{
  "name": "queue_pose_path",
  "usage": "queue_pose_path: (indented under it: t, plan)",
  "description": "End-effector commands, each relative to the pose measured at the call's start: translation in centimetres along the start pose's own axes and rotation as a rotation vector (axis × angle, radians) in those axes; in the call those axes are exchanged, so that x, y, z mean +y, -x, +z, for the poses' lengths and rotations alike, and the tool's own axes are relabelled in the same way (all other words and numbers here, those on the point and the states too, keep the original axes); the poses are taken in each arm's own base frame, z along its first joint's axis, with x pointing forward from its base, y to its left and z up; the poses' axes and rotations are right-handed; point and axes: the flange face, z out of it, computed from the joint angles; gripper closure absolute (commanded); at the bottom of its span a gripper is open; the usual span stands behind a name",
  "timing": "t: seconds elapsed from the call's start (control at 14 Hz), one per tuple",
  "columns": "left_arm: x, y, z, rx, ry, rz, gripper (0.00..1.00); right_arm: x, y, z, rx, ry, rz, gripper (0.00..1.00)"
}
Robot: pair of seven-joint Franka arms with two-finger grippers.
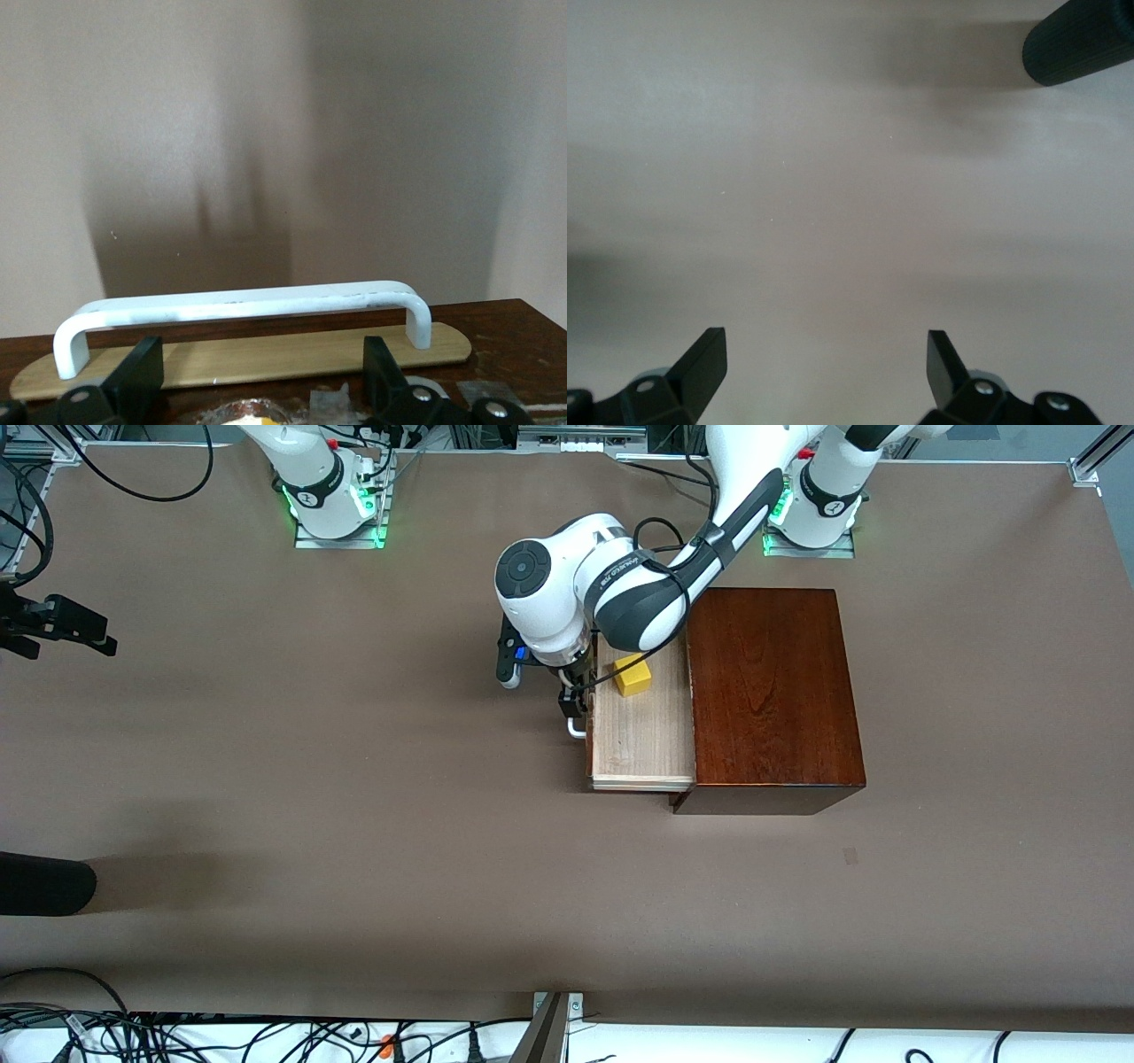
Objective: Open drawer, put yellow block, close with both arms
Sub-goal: 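Push the drawer shut into the box with the left gripper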
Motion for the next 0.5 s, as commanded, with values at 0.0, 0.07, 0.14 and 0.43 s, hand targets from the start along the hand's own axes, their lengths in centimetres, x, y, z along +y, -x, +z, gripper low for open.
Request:
queue_pose_path:
  t: [0.0,0.07,0.14,0.43]
  plan:
    - [0.1,2.9,-0.2,-0.126,0.01,0.014,0.0,0.1,-0.3,-0.5,0.019,-0.024,0.012,0.0]
    - [0.2,3.0,0.0,-0.132,0.013,0.013,0.0,0.1,-0.3,-0.5,0.019,-0.024,0.012,0.0]
    - [0.2,3.2,0.2,-0.143,0.021,0.003,0.0,0.1,-0.3,-0.3,0.016,-0.025,0.012,0.0]
    - [-0.6,4.6,0.6,-0.2,0.013,-0.025,0.0,0.1,-0.2,-0.2,0.01,-0.026,0.014,0.0]
